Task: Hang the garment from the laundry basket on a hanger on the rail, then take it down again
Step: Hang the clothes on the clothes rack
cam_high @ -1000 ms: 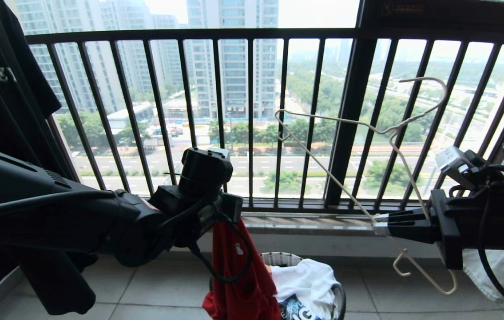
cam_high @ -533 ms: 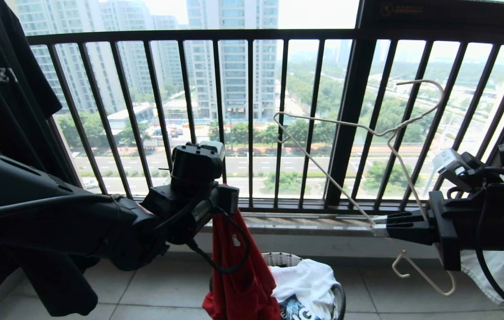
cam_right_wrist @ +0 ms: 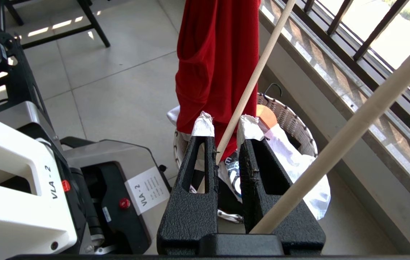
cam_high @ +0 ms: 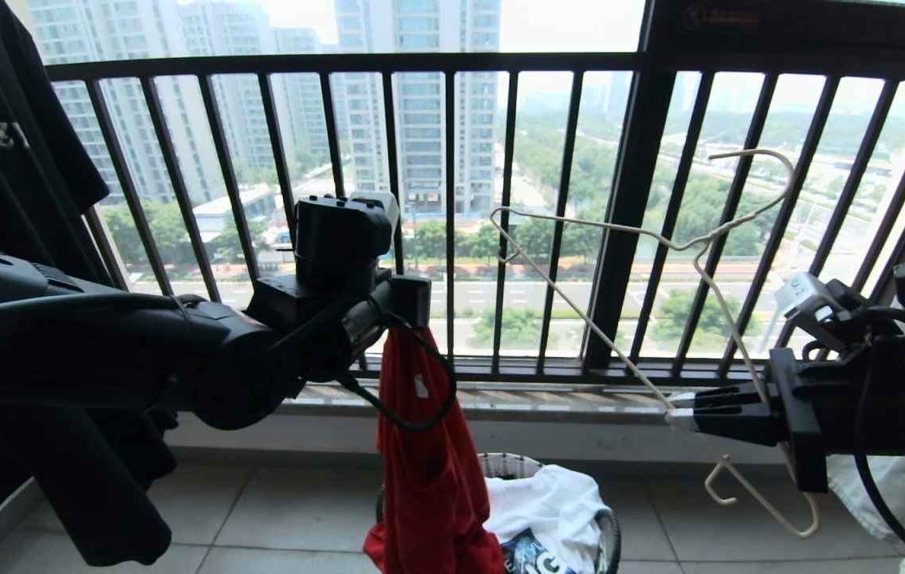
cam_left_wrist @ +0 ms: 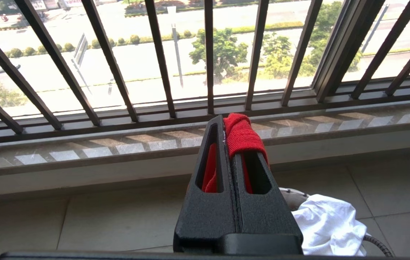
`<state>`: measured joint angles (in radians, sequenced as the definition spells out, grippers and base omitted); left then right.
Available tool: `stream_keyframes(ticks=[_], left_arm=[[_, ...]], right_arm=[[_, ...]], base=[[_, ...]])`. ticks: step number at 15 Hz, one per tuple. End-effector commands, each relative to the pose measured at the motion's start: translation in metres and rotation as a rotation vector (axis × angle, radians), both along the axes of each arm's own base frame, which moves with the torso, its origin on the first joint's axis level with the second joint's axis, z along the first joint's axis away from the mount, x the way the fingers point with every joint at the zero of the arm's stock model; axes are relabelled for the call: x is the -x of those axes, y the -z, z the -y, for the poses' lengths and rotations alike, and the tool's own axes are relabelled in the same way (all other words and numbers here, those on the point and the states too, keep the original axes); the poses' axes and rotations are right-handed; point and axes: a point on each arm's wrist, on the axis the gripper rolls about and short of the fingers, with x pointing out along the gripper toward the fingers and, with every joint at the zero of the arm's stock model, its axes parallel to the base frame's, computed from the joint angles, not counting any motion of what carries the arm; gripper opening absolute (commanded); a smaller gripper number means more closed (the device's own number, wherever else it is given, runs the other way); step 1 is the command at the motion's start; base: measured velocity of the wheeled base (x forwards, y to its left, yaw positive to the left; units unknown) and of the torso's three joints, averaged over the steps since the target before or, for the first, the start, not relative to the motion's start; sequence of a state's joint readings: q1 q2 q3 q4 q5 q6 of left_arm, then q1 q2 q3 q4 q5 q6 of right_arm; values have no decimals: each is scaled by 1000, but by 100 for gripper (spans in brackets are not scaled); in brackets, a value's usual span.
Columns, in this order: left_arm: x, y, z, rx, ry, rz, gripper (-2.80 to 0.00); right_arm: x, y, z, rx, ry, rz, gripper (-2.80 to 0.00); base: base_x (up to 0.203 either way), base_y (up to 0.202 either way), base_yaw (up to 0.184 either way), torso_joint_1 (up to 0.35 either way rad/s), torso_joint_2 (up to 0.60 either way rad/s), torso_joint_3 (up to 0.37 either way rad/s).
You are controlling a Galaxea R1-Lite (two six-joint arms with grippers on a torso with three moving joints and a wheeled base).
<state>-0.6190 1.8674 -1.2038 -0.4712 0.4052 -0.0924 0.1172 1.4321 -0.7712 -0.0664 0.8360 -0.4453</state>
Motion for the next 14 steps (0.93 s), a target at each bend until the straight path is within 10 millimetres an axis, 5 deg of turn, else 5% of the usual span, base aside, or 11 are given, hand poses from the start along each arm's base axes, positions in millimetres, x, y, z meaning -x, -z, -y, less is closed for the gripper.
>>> stream_keyframes(ticks=[1,7,14], left_arm=[[-4,-7,-5,11,-21,12,-280],[-12,-23,-28,33,-86,53,-280],[-17,-25,-28,38,-93,62,-280]], right_arm=[[2,6,-4,13,-31,-4,-280],[11,30,-18,71,-128,-33,-280],[20,56,-52,155,-238,-116,-280]], base=[[0,0,0,0,0,0],[0,0,0,0,0,0],[0,0,0,0,0,0]])
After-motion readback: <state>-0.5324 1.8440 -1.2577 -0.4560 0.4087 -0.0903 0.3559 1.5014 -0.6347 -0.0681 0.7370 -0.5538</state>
